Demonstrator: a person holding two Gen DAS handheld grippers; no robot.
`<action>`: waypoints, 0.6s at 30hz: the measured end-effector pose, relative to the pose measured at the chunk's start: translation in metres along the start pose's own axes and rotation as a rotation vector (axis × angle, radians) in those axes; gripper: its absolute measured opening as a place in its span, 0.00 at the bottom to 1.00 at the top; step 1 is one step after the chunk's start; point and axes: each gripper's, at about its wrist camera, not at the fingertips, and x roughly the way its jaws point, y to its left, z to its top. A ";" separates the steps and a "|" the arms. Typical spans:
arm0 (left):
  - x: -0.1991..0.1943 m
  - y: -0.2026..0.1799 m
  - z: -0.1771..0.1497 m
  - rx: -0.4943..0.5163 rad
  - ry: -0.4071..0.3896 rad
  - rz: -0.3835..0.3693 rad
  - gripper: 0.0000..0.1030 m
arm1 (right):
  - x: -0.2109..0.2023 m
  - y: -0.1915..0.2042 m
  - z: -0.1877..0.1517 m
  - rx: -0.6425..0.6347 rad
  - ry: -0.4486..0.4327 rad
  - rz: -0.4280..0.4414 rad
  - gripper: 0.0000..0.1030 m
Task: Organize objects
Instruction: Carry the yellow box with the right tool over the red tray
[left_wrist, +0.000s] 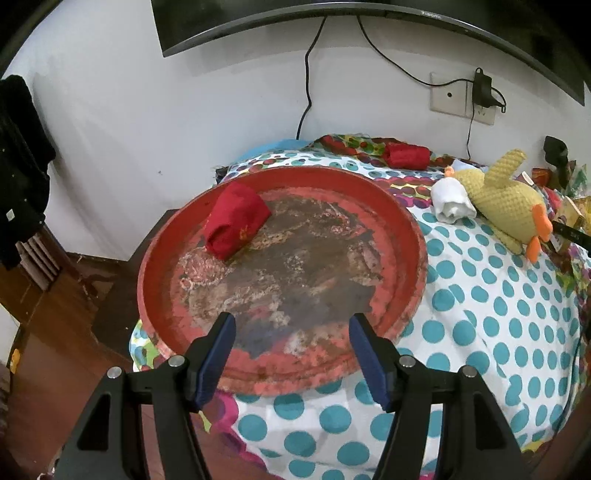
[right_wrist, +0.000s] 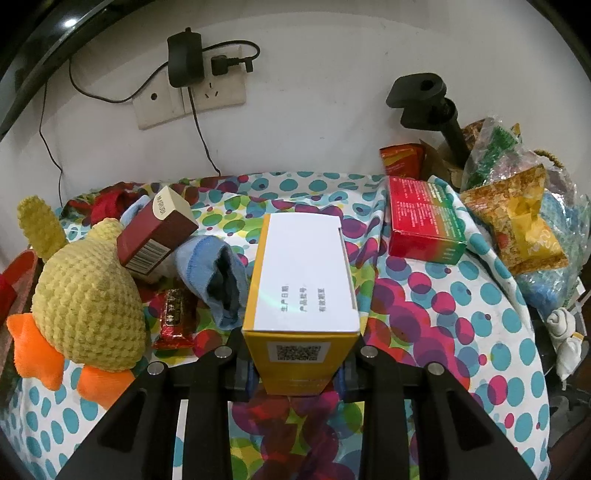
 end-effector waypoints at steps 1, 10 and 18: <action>-0.001 -0.001 0.001 0.009 0.009 0.001 0.64 | 0.000 0.000 0.000 -0.003 -0.002 -0.007 0.28; -0.021 0.018 0.010 -0.059 0.015 -0.025 0.64 | -0.003 0.001 -0.001 -0.005 -0.019 -0.057 0.28; -0.025 0.041 0.014 -0.135 0.079 -0.028 0.64 | -0.009 -0.006 -0.001 0.014 -0.028 -0.046 0.28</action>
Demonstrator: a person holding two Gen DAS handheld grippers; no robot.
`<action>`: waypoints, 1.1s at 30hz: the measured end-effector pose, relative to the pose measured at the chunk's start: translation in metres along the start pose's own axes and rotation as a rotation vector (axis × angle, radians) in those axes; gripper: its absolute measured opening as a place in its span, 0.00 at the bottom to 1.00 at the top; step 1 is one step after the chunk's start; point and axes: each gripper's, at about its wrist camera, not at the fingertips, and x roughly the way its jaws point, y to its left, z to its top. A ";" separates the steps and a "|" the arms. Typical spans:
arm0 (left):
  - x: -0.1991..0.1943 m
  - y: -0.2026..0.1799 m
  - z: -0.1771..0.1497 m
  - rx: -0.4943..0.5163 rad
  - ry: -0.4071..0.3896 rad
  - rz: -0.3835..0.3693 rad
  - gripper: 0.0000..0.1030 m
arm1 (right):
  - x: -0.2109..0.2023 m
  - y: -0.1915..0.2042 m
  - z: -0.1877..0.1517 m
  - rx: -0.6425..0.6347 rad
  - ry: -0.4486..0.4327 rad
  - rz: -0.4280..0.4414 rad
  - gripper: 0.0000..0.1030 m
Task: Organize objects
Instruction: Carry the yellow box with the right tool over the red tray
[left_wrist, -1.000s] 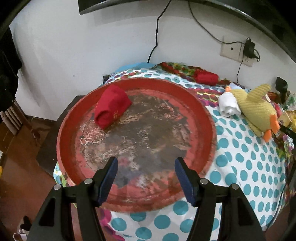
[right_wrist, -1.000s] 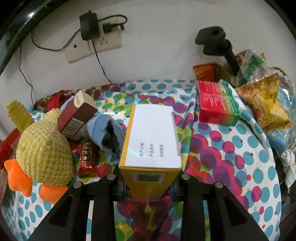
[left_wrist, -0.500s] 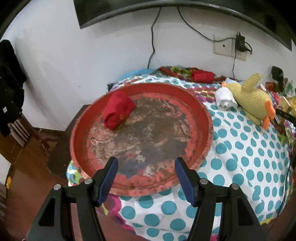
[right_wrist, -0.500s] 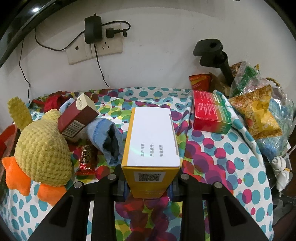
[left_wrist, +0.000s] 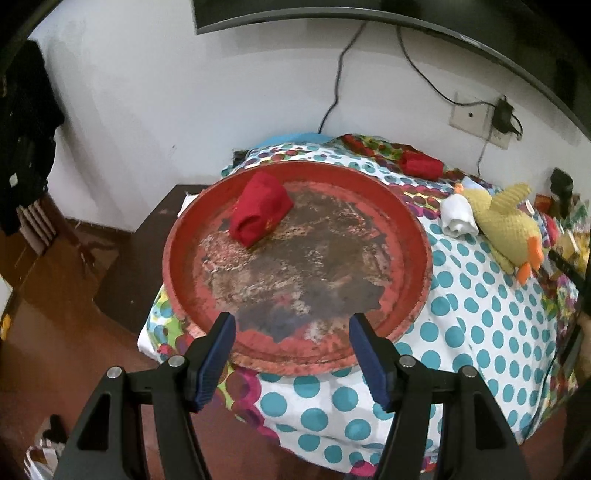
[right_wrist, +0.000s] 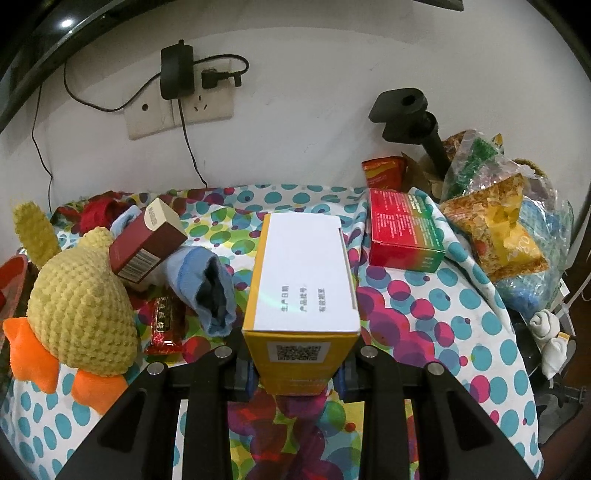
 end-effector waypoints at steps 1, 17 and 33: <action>-0.001 0.004 0.001 -0.014 0.009 -0.005 0.64 | -0.002 -0.002 0.000 0.009 0.003 0.006 0.28; -0.020 0.045 0.007 -0.128 0.066 0.016 0.64 | -0.108 0.050 0.009 -0.091 -0.043 0.240 0.28; -0.030 0.086 0.012 -0.228 0.074 0.015 0.64 | -0.096 0.302 0.009 -0.398 0.087 0.568 0.28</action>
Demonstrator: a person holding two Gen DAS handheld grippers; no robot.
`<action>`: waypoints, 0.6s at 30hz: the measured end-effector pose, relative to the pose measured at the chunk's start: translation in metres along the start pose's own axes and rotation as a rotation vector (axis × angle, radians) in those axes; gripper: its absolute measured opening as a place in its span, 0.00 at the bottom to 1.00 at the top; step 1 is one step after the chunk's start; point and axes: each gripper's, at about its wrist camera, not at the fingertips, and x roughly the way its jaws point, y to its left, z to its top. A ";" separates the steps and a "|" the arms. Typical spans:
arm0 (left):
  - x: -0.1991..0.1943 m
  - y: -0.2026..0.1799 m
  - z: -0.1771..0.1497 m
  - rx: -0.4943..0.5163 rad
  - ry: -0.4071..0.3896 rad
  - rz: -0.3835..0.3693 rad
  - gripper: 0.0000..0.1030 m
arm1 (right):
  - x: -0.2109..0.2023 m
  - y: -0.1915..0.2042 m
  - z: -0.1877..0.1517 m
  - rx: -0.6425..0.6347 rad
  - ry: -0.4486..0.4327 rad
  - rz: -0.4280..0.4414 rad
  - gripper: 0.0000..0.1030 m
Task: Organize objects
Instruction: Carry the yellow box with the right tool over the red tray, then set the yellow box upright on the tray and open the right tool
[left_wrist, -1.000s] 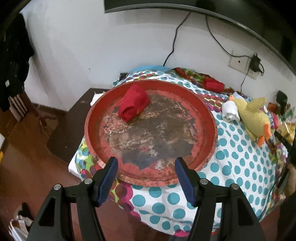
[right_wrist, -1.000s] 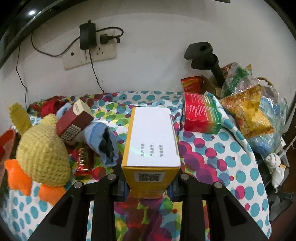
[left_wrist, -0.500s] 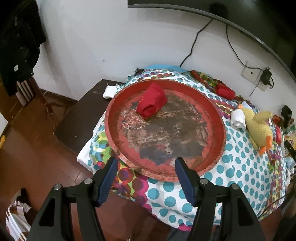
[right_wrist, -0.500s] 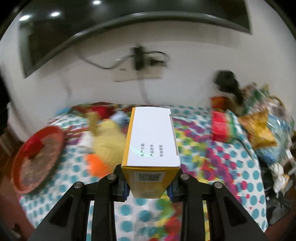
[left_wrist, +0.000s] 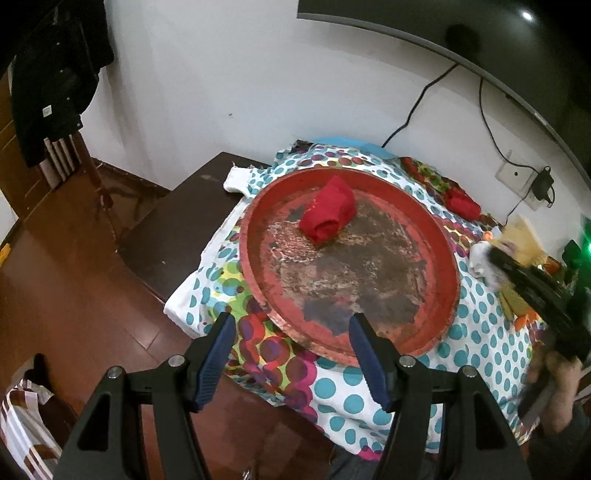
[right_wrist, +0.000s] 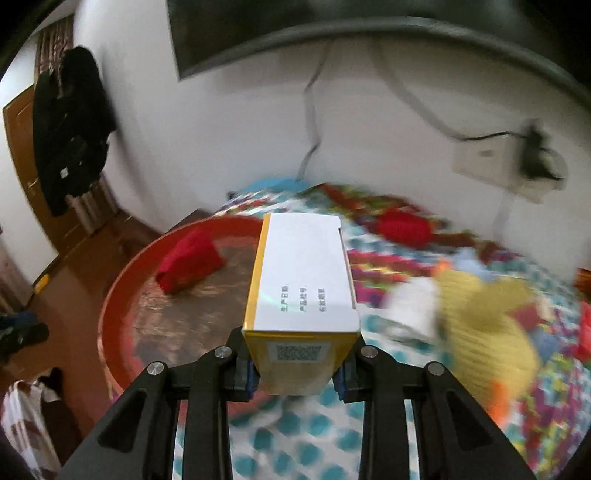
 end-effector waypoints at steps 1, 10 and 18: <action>0.002 0.002 0.000 -0.005 0.006 0.002 0.64 | 0.018 0.011 0.008 -0.014 0.024 0.006 0.28; 0.020 0.017 0.002 -0.045 0.047 0.017 0.64 | 0.115 0.052 0.036 -0.032 0.170 0.025 0.28; 0.035 0.019 0.001 -0.053 0.085 0.015 0.64 | 0.142 0.055 0.036 -0.044 0.211 -0.005 0.29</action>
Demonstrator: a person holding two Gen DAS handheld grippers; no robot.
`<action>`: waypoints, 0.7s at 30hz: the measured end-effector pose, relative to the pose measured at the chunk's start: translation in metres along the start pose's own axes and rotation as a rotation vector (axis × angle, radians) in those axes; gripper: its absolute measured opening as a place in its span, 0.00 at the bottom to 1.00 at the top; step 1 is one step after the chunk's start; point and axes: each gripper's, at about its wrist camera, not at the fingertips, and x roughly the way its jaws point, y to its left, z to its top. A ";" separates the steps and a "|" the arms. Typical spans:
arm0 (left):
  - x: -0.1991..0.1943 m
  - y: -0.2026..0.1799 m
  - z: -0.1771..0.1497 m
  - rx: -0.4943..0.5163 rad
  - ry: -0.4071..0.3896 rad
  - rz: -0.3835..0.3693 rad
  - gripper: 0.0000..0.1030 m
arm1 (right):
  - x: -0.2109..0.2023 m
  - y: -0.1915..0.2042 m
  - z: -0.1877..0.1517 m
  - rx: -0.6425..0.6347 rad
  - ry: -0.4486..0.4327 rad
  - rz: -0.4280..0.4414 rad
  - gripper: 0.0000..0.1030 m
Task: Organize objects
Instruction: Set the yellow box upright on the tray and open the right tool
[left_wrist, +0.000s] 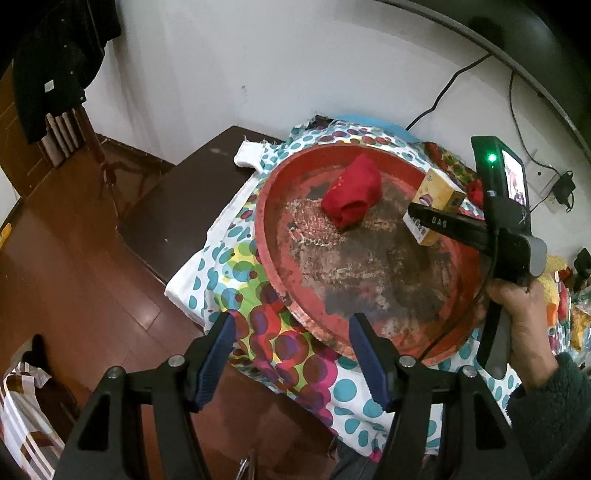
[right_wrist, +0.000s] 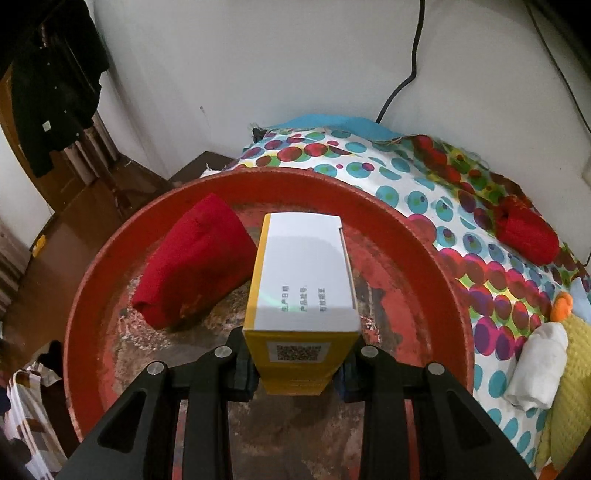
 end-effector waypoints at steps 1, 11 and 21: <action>0.002 0.000 0.000 0.001 0.005 -0.006 0.64 | 0.001 0.000 0.000 -0.005 -0.002 -0.003 0.32; 0.007 -0.010 -0.003 0.023 0.031 -0.027 0.64 | -0.035 -0.002 -0.015 -0.053 -0.071 -0.048 0.57; 0.009 -0.043 -0.013 0.123 0.038 -0.047 0.64 | -0.117 -0.058 -0.078 0.007 -0.174 -0.065 0.58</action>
